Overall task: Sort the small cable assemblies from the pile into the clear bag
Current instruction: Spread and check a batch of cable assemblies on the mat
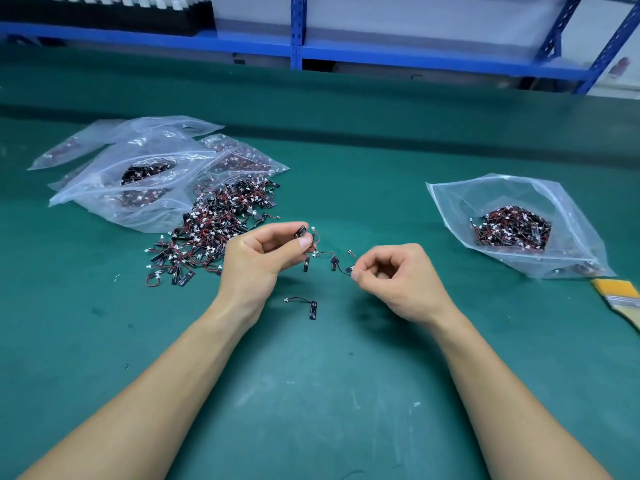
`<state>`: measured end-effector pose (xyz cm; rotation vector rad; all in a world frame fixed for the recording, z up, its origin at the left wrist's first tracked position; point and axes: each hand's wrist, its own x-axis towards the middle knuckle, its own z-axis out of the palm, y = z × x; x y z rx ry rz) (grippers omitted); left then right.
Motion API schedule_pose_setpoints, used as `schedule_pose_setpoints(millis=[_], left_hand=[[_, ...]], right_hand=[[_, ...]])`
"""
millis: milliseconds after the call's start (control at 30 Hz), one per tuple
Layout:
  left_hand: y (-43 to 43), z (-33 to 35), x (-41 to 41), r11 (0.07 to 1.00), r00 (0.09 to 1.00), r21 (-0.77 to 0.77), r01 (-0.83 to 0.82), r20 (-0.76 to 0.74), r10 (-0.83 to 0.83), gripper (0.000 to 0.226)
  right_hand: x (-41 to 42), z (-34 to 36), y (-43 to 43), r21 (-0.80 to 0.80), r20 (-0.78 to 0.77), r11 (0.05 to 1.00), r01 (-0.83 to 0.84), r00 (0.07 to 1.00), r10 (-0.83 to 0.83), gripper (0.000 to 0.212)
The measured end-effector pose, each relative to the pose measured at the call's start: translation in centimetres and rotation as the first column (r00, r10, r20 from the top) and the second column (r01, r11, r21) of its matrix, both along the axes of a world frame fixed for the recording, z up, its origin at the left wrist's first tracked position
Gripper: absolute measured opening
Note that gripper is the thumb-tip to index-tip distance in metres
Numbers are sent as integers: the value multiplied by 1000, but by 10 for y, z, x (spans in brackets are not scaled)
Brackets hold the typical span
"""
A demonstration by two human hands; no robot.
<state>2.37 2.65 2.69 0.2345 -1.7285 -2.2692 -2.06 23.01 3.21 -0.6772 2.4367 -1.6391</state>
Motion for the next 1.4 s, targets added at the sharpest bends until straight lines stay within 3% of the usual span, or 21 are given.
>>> schedule_pose_setpoints(millis=[167, 333, 733, 833, 933, 1033, 1233, 1400], left_hand=[[-2, 1, -1, 1000, 1000, -5, -10, -18, 10, 18], [0, -1, -1, 999, 1000, -48, -15, -18, 14, 21], [3, -1, 1, 989, 999, -141, 33, -39, -39, 27], [3, -1, 1, 988, 998, -148, 38, -44, -45, 28], [3, -1, 1, 987, 998, -156, 39, -46, -47, 28], [3, -2, 2, 985, 998, -167, 40, -45, -48, 28], [2, -1, 2, 983, 998, -179, 39, -49, -49, 26], [2, -1, 1, 984, 998, -174, 37, -48, -46, 28]], right_hand=[[-2, 3, 16, 158, 16, 976, -147, 989, 147, 10], [-5, -1, 25, 362, 97, 894, -265, 964, 246, 13], [-1, 2, 21, 271, 123, 900, -343, 939, 321, 11], [-3, 2, 21, 244, 10, 936, -255, 965, 261, 7], [-8, 1, 27, 352, -108, 915, -199, 962, 250, 27], [-11, -2, 28, 527, -87, 813, -249, 935, 343, 45], [-14, -2, 29, 581, -79, 784, -219, 943, 322, 12], [-14, -3, 31, 459, -30, 861, -218, 965, 260, 13]])
